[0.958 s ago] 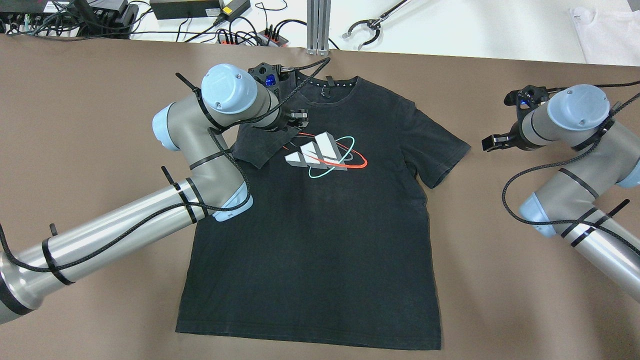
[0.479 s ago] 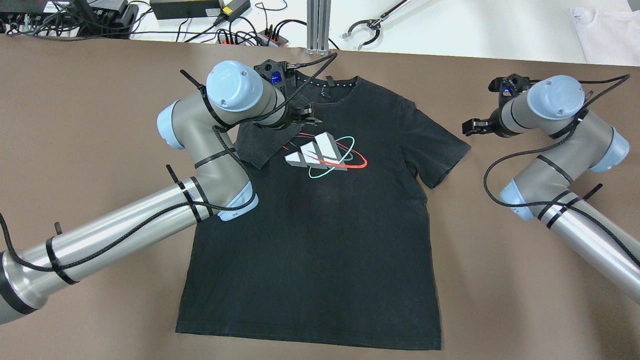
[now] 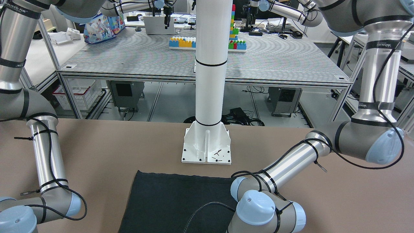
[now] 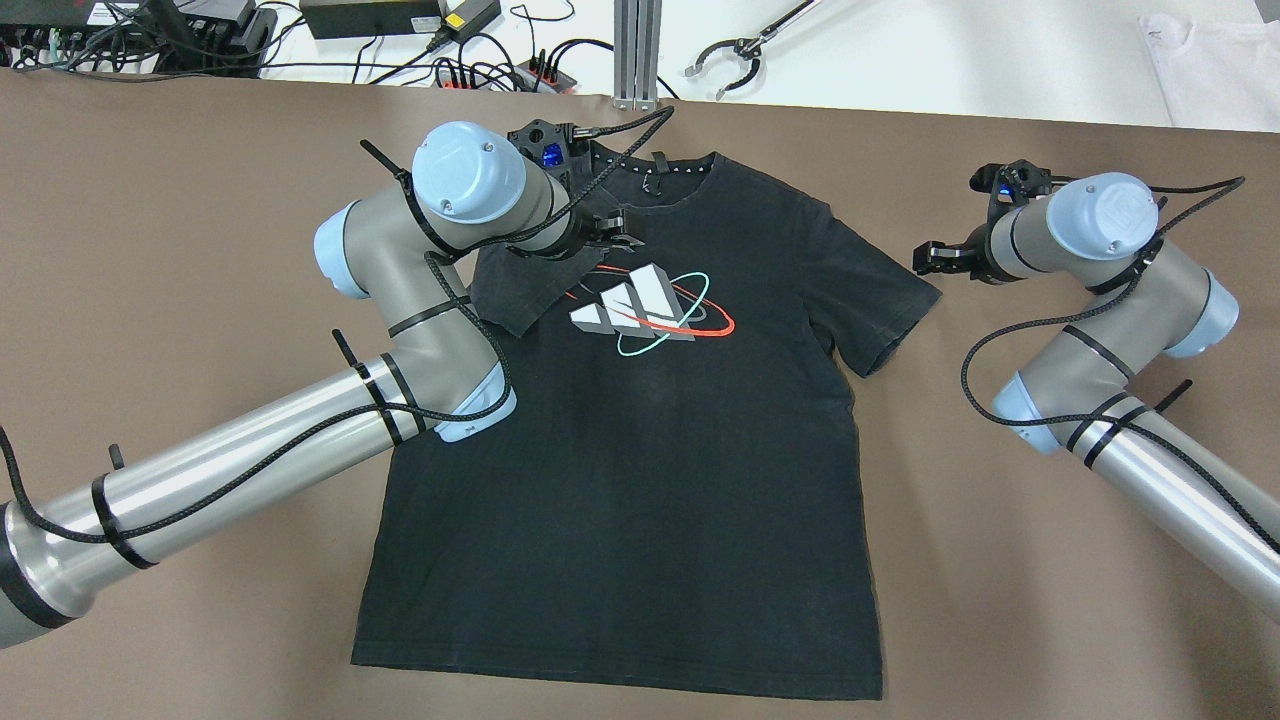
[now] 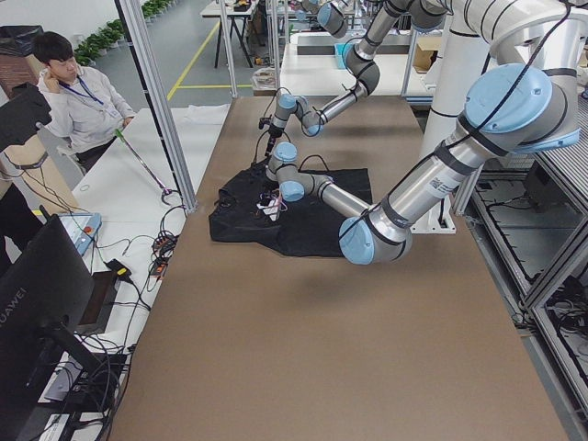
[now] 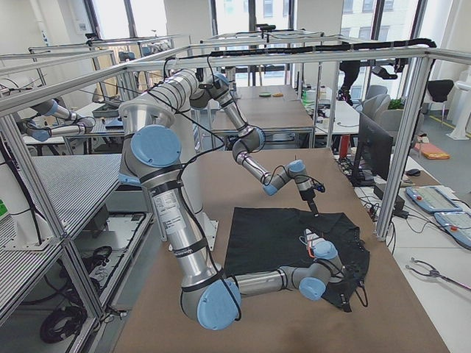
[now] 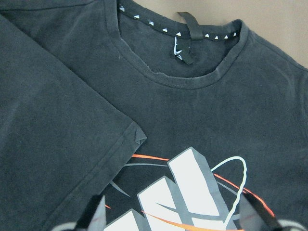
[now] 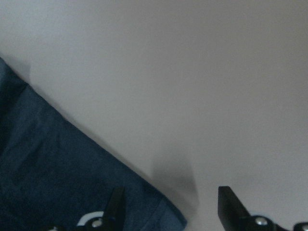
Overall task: Fold clothes
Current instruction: 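Move the right gripper to the sleeve nearest it while left holds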
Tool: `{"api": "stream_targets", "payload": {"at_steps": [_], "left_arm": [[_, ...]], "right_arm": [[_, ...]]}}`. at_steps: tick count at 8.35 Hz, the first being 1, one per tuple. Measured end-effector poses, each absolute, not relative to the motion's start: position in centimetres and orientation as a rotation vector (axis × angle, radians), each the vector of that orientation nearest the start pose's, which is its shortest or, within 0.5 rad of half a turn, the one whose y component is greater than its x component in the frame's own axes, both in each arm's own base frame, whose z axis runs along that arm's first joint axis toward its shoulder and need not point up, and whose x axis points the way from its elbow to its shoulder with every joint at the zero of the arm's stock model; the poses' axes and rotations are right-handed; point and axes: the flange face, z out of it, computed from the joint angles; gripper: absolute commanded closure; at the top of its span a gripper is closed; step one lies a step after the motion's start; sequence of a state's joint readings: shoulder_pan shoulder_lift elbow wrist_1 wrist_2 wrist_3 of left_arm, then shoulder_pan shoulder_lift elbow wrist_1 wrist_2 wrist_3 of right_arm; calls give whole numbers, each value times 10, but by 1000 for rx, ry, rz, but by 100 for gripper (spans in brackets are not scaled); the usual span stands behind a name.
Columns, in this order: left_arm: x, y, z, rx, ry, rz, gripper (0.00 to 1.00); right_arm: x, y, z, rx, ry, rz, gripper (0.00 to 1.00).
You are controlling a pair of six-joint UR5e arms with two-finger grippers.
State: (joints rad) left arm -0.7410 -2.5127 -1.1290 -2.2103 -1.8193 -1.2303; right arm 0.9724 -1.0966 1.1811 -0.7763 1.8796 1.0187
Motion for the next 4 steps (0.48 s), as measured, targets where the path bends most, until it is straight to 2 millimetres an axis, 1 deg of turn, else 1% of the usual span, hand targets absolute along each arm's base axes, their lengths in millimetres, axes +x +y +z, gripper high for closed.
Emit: {"api": "stream_targets", "payload": {"at_steps": [1, 2, 3, 4], "left_arm": [[530, -632, 174, 395, 1087, -213, 0], [530, -632, 175, 395, 1087, -213, 0], [529, -632, 175, 395, 1087, -213, 0], [529, -632, 175, 395, 1087, -213, 0]], "right_arm": [[-327, -650, 495, 393, -845, 263, 40], [-331, -646, 499, 391, -848, 267, 45], [-331, -644, 501, 390, -849, 269, 59], [-331, -643, 502, 389, -849, 270, 80]]}}
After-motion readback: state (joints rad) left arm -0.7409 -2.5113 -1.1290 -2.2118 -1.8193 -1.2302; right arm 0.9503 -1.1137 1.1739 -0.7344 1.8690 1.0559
